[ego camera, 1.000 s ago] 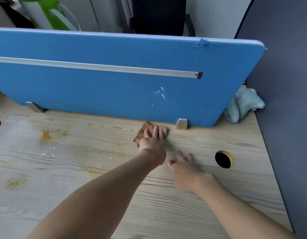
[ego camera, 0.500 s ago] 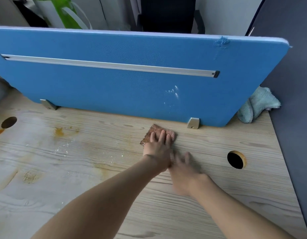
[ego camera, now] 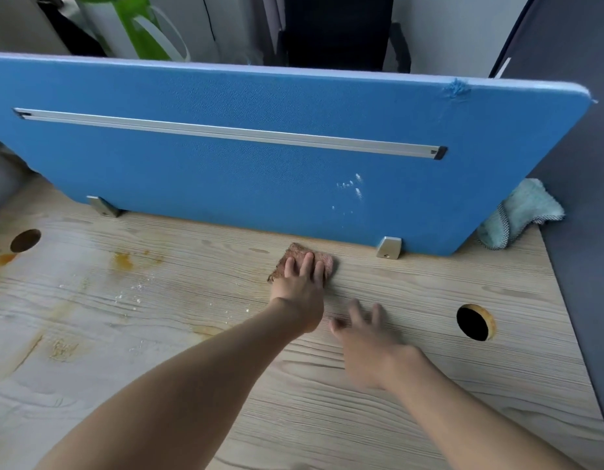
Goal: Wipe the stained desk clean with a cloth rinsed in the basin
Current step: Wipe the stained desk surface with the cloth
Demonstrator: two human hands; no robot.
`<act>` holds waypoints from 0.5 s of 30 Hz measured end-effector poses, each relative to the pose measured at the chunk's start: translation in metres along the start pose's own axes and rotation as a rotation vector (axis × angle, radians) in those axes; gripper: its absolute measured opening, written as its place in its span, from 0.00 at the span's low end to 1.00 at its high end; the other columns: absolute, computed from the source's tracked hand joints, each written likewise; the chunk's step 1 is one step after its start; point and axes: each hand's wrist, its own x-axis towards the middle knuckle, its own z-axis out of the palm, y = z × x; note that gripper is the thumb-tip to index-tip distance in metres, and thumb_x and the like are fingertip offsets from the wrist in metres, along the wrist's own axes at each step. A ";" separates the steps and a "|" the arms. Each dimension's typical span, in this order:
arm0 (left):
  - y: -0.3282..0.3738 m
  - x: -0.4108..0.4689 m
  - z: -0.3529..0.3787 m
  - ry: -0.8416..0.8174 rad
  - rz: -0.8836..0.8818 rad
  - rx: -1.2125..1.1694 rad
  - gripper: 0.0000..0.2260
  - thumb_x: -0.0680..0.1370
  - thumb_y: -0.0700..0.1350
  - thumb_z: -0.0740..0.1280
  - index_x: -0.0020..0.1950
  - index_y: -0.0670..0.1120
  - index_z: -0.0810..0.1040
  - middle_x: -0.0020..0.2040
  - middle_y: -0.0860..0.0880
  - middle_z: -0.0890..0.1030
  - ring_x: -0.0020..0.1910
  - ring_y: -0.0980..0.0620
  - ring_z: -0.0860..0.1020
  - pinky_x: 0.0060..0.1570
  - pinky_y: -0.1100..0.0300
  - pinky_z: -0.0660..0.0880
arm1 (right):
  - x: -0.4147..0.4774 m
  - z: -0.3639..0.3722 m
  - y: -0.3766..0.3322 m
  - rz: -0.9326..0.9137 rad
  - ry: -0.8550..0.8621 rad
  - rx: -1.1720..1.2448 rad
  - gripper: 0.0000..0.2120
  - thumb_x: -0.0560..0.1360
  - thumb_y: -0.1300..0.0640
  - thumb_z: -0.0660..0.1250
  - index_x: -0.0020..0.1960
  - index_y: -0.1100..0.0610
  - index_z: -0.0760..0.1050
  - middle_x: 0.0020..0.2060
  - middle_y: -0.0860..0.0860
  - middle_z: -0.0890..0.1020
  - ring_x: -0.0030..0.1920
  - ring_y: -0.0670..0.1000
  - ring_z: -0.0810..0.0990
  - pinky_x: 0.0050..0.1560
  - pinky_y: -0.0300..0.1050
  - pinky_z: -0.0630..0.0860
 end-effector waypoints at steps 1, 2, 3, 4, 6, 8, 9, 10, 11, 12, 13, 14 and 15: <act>-0.001 0.004 0.000 -0.007 -0.015 0.002 0.34 0.83 0.46 0.54 0.81 0.45 0.35 0.81 0.46 0.36 0.79 0.36 0.42 0.73 0.42 0.63 | 0.000 0.000 0.000 0.001 0.001 -0.008 0.35 0.79 0.62 0.54 0.82 0.49 0.45 0.79 0.55 0.34 0.76 0.73 0.36 0.71 0.75 0.57; 0.002 0.002 -0.003 -0.008 -0.021 -0.012 0.34 0.83 0.47 0.54 0.81 0.45 0.35 0.81 0.46 0.36 0.79 0.36 0.42 0.73 0.42 0.63 | 0.000 0.001 0.000 0.003 0.007 -0.015 0.35 0.80 0.62 0.54 0.82 0.49 0.45 0.79 0.55 0.34 0.76 0.73 0.36 0.71 0.75 0.56; 0.006 -0.004 -0.002 -0.007 -0.013 -0.019 0.34 0.83 0.48 0.54 0.81 0.45 0.35 0.81 0.46 0.36 0.79 0.36 0.42 0.73 0.42 0.63 | -0.003 0.000 -0.001 0.004 0.008 -0.014 0.34 0.80 0.62 0.54 0.82 0.49 0.45 0.79 0.56 0.34 0.76 0.73 0.36 0.72 0.75 0.56; 0.011 -0.012 0.001 0.002 0.012 -0.013 0.34 0.83 0.49 0.54 0.81 0.45 0.35 0.81 0.46 0.36 0.79 0.37 0.41 0.74 0.42 0.62 | -0.005 -0.002 -0.001 -0.001 0.012 -0.014 0.33 0.80 0.62 0.54 0.82 0.49 0.46 0.79 0.56 0.34 0.76 0.73 0.36 0.73 0.74 0.55; 0.016 -0.026 0.011 0.031 0.093 0.002 0.32 0.84 0.49 0.53 0.81 0.46 0.37 0.80 0.49 0.37 0.80 0.41 0.41 0.74 0.44 0.59 | -0.011 -0.006 -0.003 -0.028 0.019 -0.022 0.31 0.81 0.63 0.53 0.82 0.50 0.49 0.79 0.58 0.35 0.76 0.72 0.36 0.75 0.70 0.50; 0.011 -0.028 0.022 0.081 0.100 -0.114 0.31 0.84 0.49 0.57 0.82 0.49 0.44 0.82 0.52 0.42 0.80 0.43 0.44 0.73 0.45 0.64 | -0.012 -0.007 -0.003 -0.036 0.032 0.006 0.30 0.81 0.64 0.54 0.81 0.50 0.54 0.79 0.58 0.37 0.76 0.72 0.37 0.75 0.67 0.51; 0.006 -0.026 0.026 0.126 0.094 -0.199 0.29 0.83 0.49 0.60 0.82 0.49 0.51 0.82 0.52 0.48 0.81 0.44 0.47 0.72 0.45 0.67 | -0.011 -0.007 -0.003 -0.025 0.043 0.030 0.29 0.80 0.64 0.55 0.80 0.50 0.57 0.80 0.57 0.38 0.76 0.73 0.39 0.76 0.67 0.53; 0.003 -0.025 0.027 0.193 0.090 -0.265 0.27 0.82 0.50 0.62 0.79 0.49 0.59 0.81 0.52 0.55 0.80 0.45 0.53 0.69 0.46 0.70 | -0.009 -0.006 -0.003 -0.016 0.054 0.041 0.29 0.80 0.64 0.55 0.79 0.50 0.59 0.80 0.57 0.39 0.76 0.73 0.40 0.76 0.66 0.55; 0.001 -0.024 0.028 0.267 0.086 -0.317 0.22 0.81 0.50 0.64 0.75 0.48 0.67 0.77 0.53 0.63 0.77 0.46 0.60 0.66 0.48 0.73 | -0.007 -0.004 -0.003 -0.012 0.059 0.039 0.28 0.80 0.64 0.56 0.79 0.50 0.59 0.80 0.56 0.40 0.76 0.73 0.41 0.75 0.65 0.57; 0.000 -0.025 0.027 0.337 0.078 -0.379 0.17 0.80 0.49 0.64 0.69 0.47 0.74 0.72 0.53 0.69 0.72 0.48 0.68 0.60 0.50 0.75 | -0.004 -0.002 -0.002 -0.013 0.057 0.031 0.29 0.80 0.63 0.56 0.80 0.50 0.58 0.80 0.56 0.40 0.76 0.73 0.42 0.75 0.65 0.57; 0.000 -0.027 0.026 0.395 0.057 -0.459 0.14 0.80 0.48 0.64 0.63 0.45 0.78 0.66 0.52 0.74 0.65 0.48 0.74 0.54 0.52 0.77 | -0.004 -0.001 -0.001 -0.015 0.048 0.030 0.31 0.80 0.63 0.56 0.81 0.50 0.55 0.80 0.56 0.39 0.76 0.73 0.41 0.76 0.65 0.56; 0.000 -0.028 0.025 0.442 0.031 -0.553 0.11 0.79 0.47 0.64 0.57 0.44 0.81 0.59 0.51 0.78 0.57 0.49 0.77 0.49 0.53 0.77 | -0.002 0.001 0.000 -0.015 0.040 0.046 0.32 0.79 0.62 0.57 0.81 0.48 0.53 0.80 0.55 0.38 0.76 0.72 0.39 0.76 0.66 0.56; -0.001 -0.031 0.023 0.491 0.012 -0.670 0.10 0.79 0.45 0.64 0.52 0.43 0.83 0.53 0.50 0.81 0.49 0.51 0.79 0.45 0.54 0.76 | -0.001 0.003 0.002 -0.011 0.044 0.086 0.33 0.79 0.61 0.57 0.81 0.46 0.52 0.80 0.53 0.38 0.77 0.71 0.38 0.75 0.69 0.55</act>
